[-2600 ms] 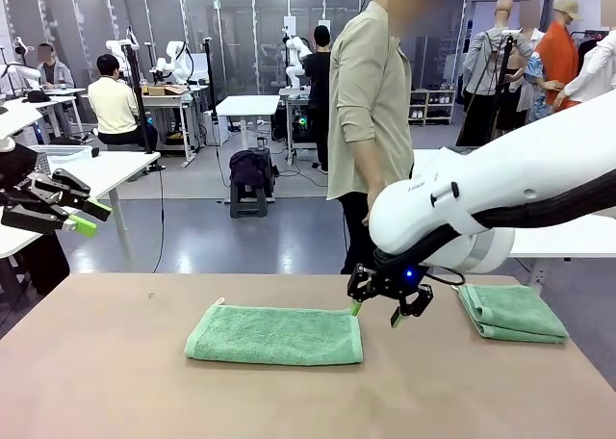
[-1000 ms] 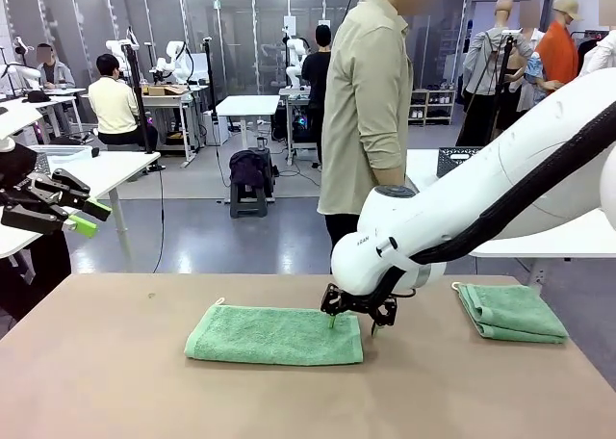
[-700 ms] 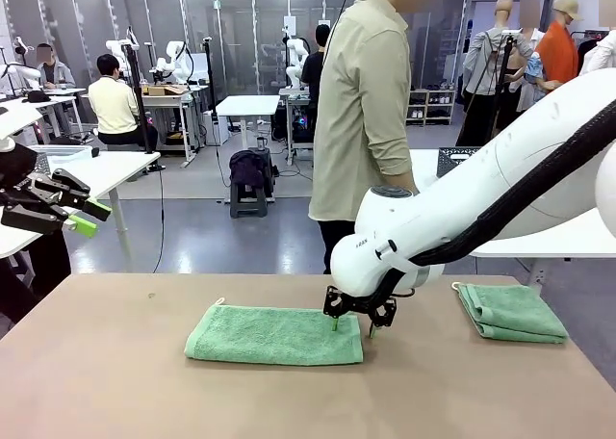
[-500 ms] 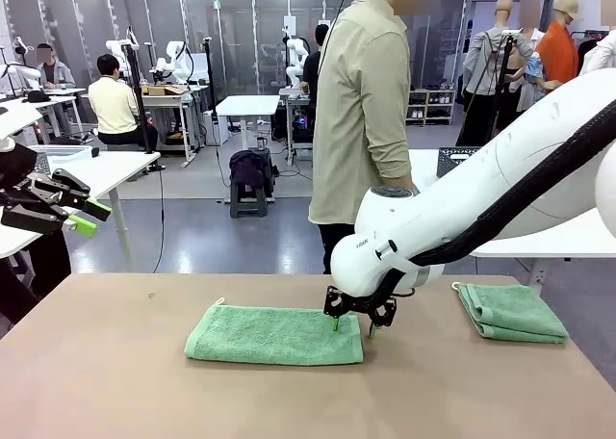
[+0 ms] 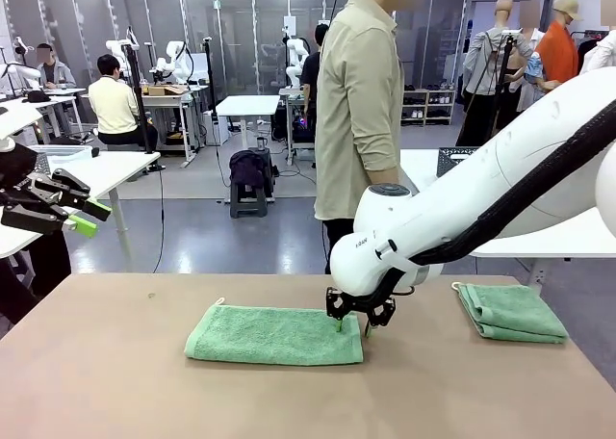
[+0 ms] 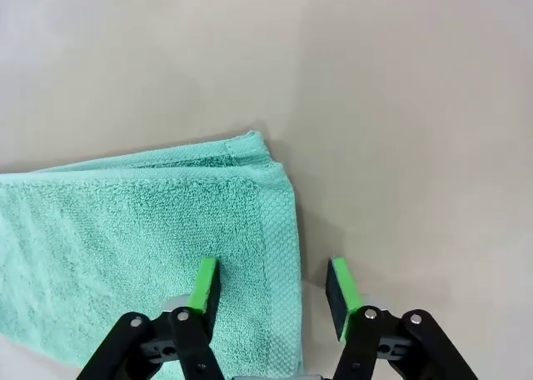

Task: Fold the towels and place them in the basket.
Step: When a person lays out a Towel with hook on the table, fold it in half twice.

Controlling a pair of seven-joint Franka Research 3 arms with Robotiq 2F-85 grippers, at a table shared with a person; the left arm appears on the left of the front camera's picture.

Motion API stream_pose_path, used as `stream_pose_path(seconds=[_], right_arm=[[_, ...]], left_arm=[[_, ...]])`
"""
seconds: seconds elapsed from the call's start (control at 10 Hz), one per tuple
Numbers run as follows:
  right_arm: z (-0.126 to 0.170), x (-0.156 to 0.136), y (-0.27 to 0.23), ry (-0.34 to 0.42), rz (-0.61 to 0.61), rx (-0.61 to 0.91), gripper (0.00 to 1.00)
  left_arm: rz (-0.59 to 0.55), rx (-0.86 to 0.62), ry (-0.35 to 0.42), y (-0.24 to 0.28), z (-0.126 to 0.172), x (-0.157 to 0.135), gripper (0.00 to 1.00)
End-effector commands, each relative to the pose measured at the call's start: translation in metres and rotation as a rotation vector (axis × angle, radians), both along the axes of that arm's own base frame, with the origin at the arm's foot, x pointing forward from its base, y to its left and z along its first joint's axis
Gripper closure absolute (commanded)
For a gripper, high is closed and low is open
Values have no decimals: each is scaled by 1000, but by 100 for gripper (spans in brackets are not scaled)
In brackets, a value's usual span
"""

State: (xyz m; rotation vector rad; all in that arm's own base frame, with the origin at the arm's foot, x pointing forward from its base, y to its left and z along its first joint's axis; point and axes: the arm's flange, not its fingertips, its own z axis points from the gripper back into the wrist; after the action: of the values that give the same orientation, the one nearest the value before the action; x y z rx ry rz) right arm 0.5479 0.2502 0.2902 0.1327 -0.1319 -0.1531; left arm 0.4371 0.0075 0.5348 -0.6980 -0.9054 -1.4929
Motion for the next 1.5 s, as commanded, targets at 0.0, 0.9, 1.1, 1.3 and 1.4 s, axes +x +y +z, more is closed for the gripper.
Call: stream_pose_path(seconds=[0.0, 0.9, 1.1, 1.3, 1.4], right_arm=[[-3, 0, 11, 9, -38, -26, 51], [-2, -3, 16, 29, -29, -42, 60], [0, -5, 17, 33, -36, -48, 60], [0, -5, 16, 40, -44, -46, 79], [1, -5, 15, 40, -46, -43, 98]], left_arm=[[0, -11, -10, -1, 1, 0, 50], [0, -11, -10, -1, 1, 0, 50], [0, -11, -10, -1, 1, 0, 50], [0, -11, -10, -1, 1, 0, 50], [0, -11, -10, -1, 1, 0, 50]])
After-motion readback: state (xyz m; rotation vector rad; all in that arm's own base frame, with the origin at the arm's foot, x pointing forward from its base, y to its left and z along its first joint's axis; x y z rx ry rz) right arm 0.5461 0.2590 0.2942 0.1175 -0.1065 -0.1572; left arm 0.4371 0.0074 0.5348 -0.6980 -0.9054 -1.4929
